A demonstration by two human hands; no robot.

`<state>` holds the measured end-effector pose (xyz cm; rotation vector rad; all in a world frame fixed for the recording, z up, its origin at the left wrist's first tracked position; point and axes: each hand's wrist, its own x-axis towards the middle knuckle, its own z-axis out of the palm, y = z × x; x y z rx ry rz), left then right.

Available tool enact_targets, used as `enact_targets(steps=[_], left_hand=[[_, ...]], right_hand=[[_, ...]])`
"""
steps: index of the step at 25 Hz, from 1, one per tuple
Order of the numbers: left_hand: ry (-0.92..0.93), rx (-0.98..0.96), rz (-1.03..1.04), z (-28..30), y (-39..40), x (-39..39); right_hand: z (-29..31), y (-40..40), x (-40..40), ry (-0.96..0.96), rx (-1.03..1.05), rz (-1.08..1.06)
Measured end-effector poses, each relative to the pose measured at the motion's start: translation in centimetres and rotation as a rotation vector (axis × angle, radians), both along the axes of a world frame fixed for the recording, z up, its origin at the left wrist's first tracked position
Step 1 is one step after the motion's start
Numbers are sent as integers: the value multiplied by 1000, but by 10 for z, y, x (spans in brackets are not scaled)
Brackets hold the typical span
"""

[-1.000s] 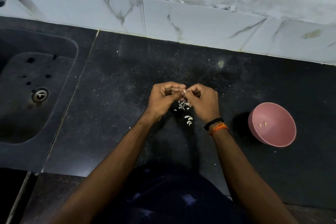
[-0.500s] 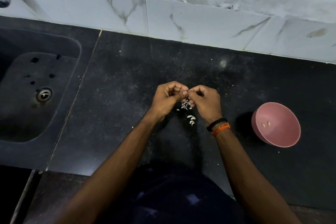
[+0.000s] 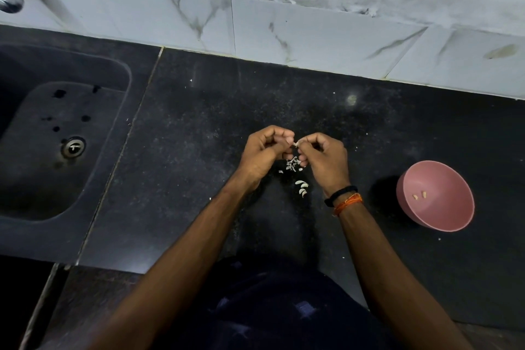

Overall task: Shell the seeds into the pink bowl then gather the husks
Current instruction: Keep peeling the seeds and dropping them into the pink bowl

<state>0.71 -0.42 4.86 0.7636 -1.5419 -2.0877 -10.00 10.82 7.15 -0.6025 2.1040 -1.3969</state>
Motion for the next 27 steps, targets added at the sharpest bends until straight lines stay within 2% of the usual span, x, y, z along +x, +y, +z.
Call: enact_targets(steps=[5,14,27], left_hand=[[2,-29,-15,-2,1,-2],[17,-43,61,-6,-1,0],[-19,78,96,-6,0,0]], right_hand=[[2,-1,0,76,8,64],[-3,0,-3,-24,-38,-27],[-8,6,-8,203,78,3]])
